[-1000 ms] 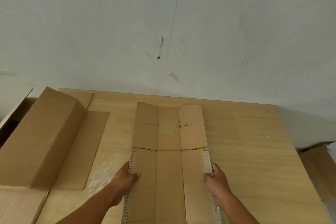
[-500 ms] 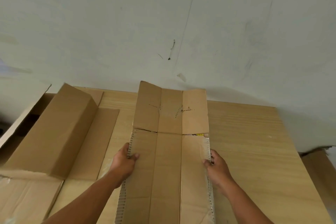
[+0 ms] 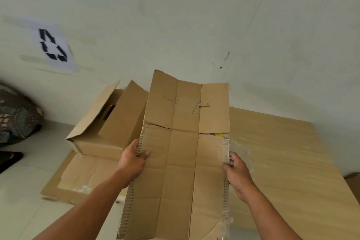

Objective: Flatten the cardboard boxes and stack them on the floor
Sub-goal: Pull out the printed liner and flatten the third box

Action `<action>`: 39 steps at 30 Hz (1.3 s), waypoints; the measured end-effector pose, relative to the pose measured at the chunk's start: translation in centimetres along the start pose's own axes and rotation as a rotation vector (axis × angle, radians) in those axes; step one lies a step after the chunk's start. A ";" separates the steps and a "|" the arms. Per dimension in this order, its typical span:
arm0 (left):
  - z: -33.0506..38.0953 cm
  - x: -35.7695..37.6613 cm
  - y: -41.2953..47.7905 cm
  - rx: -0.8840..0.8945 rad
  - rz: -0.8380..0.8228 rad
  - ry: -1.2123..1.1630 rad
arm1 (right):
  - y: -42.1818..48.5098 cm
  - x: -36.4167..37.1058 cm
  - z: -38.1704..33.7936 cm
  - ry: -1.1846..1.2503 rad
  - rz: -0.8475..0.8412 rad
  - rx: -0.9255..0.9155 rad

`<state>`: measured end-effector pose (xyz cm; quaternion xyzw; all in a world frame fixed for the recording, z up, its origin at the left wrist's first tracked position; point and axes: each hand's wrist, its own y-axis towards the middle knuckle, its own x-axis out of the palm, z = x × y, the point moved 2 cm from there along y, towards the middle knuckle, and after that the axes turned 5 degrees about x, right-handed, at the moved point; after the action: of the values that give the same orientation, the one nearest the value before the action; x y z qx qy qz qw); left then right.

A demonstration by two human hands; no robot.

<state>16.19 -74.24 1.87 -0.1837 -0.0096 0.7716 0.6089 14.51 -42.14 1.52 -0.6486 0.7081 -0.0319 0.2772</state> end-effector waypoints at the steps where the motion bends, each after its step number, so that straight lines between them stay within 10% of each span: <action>1: -0.3 -1.8 -0.8 0.008 0.020 -0.002 | -1.1 1.3 -0.4 -0.003 -0.009 -0.016; 21: -4.5 -33.6 -6.7 -0.010 0.445 0.047 | -12.3 31.3 -15.0 -0.182 -0.317 -0.387; 39: -11.3 -53.3 9.8 -0.244 0.341 0.283 | -7.9 59.4 -20.5 -0.342 -0.399 -0.108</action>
<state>20.51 -129.36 3.50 -0.3609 0.0138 0.8230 0.4384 12.41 -105.43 1.21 -0.7852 0.5098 0.0620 0.3461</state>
